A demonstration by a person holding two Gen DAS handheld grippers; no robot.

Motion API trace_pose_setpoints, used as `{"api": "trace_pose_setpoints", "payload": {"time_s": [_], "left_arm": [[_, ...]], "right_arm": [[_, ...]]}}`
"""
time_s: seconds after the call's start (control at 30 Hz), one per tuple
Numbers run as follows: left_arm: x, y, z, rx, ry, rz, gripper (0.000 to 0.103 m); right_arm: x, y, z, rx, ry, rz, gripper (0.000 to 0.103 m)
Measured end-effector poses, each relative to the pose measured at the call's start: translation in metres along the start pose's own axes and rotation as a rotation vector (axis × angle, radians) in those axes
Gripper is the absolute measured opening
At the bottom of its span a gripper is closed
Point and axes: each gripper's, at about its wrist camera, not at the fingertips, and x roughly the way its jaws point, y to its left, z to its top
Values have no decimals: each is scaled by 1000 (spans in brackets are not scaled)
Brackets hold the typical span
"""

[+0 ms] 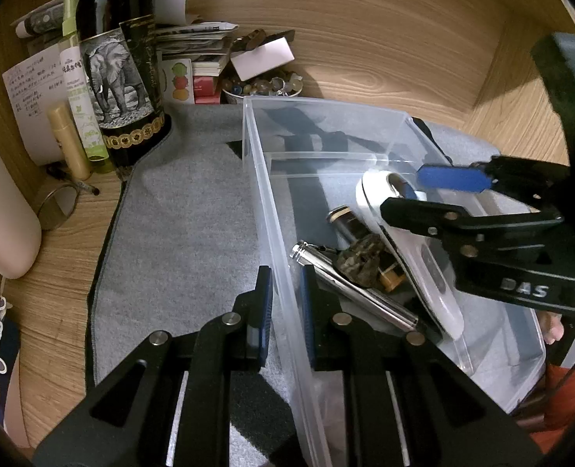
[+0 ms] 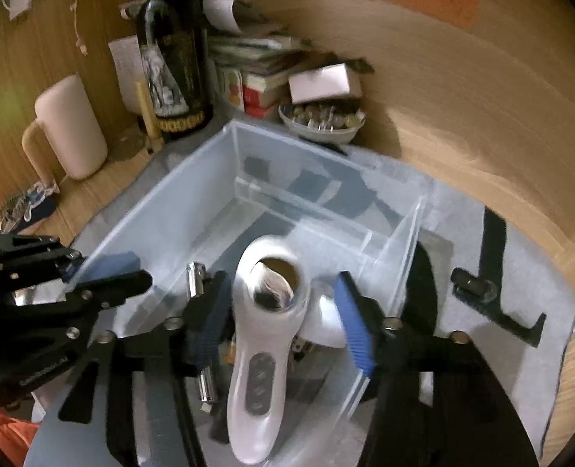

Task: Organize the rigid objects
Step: 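Lower the white device into the clear box and open the right tool, then move the right tool down to the black brush on the mat, then close the right tool on the black brush and lift it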

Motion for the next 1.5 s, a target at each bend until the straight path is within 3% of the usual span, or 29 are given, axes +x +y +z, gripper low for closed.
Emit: {"api": "trace_pose_setpoints", "payload": {"time_s": [0.27, 0.37, 0.67, 0.73, 0.9, 1.03, 1.27, 1.37, 1.5], "left_arm": [[0, 0, 0, 1, 0, 0, 14], [0, 0, 0, 0, 1, -1, 14], [1, -1, 0, 1, 0, -1, 14], [1, -2, 0, 0, 0, -1, 14], [1, -2, 0, -3, -2, -3, 14], [1, -2, -1, -1, 0, -1, 14], [1, -2, 1, 2, 4, -2, 14], [1, -1, 1, 0, 4, -3, 14], [1, -1, 1, 2, 5, -2, 14]], "right_arm": [[-24, -7, 2, 5, -72, -32, 69], [-38, -18, 3, 30, -115, -50, 70], [-69, -86, 3, 162, -191, -216, 78], [-66, -104, 2, 193, -176, -264, 78], [-39, -141, -4, 273, -92, -290, 78], [-6, -160, -12, 338, 10, -211, 78], [43, -160, -19, 358, 144, -164, 78], [54, -156, -17, 336, 157, -206, 78], [60, -157, -20, 348, 149, -198, 78]]}}
